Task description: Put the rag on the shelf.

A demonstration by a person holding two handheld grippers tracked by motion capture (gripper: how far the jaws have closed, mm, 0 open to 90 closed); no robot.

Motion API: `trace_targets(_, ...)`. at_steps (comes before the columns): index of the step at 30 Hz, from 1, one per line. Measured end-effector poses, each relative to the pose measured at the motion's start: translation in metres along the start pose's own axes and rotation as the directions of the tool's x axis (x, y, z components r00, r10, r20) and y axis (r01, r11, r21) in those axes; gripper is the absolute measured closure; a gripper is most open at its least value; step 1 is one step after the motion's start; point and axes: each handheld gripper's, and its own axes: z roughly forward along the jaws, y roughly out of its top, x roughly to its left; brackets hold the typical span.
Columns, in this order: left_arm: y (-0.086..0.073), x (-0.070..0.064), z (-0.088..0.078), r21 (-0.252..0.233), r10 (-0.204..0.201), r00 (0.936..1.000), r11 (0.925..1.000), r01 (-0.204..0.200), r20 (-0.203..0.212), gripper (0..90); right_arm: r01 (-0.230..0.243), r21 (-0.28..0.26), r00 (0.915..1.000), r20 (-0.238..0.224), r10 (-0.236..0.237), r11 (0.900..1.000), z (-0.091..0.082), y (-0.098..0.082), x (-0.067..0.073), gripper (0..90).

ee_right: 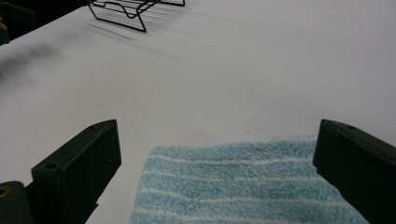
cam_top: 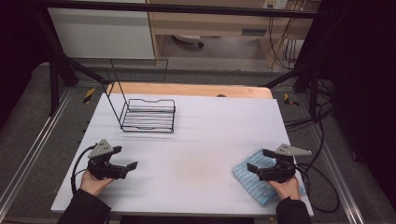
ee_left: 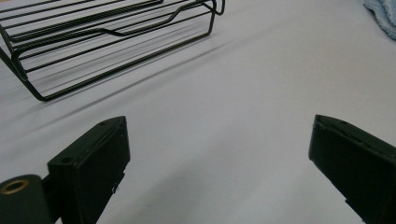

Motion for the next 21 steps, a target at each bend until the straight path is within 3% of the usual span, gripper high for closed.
trace_targets(9,-0.001,-0.001,-0.001,-0.006,0.002,1.0000,1.0000,-0.002,-0.001,5.3,0.010,0.011,0.9999,0.008,-0.010,1.000,0.003,0.000,0.003,1.5)
trace_targets(21,-0.002,-0.001,0.001,0.005,0.013,0.9999,0.9999,-0.013,-0.007,5.6,0.068,0.104,0.9977,-0.012,-0.067,0.992,0.024,0.002,0.025,2.2)
